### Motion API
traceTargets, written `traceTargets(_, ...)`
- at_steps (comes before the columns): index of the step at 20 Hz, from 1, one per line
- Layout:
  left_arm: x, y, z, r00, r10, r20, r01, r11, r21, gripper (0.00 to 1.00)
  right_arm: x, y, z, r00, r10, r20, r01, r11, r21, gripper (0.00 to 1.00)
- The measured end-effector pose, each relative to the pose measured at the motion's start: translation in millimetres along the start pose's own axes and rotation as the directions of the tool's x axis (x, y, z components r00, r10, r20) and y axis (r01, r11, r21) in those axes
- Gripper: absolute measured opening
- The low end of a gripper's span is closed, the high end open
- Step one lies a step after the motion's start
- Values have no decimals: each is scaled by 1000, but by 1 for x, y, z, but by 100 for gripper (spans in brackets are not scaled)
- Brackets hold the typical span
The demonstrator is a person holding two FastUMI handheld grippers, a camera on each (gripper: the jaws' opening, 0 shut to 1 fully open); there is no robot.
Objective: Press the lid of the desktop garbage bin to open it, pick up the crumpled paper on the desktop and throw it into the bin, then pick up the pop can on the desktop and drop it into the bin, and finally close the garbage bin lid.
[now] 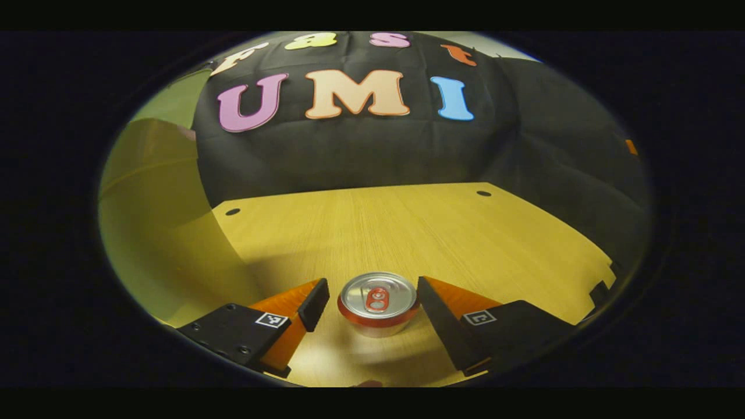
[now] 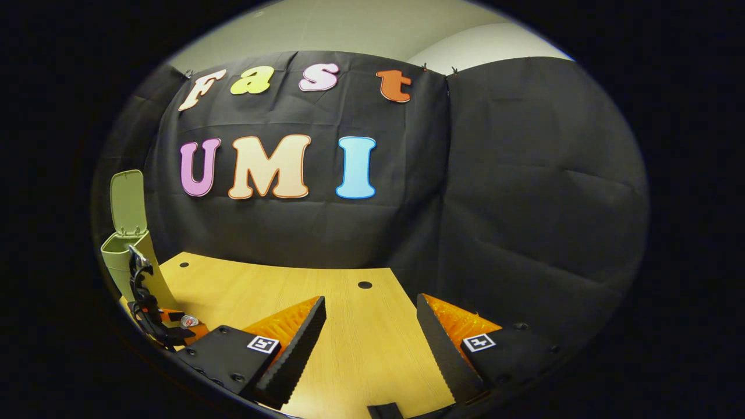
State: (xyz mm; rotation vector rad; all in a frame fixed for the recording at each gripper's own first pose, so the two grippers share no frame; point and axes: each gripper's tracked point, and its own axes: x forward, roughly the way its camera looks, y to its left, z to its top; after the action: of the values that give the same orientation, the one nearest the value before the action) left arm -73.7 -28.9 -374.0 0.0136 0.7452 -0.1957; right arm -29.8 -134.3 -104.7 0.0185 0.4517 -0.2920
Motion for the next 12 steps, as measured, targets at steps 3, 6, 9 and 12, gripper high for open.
traceTargets(3, 9, -3, -18, 998, -14, -56, 13, 1000, -11, 94, 0, 4, -1, 1000, 5, -1, -5, 1000, -13, 98)
traceTargets(6, 6, -3, -4, 999, -25, -46, 24, 1000, -8, 76, 0, 13, -3, 1000, 22, 0, -22, 999, -29, 98)
traceTargets(9, -6, -2, 35, 999, -22, 30, 21, 999, 25, 76, 4, 32, -5, 998, 65, 3, -65, 997, -31, 99)
traceTargets(12, -21, 0, 81, 993, -21, 113, 19, 1000, 20, 76, 10, 48, -7, 994, 107, -2, -107, 994, -22, 99)
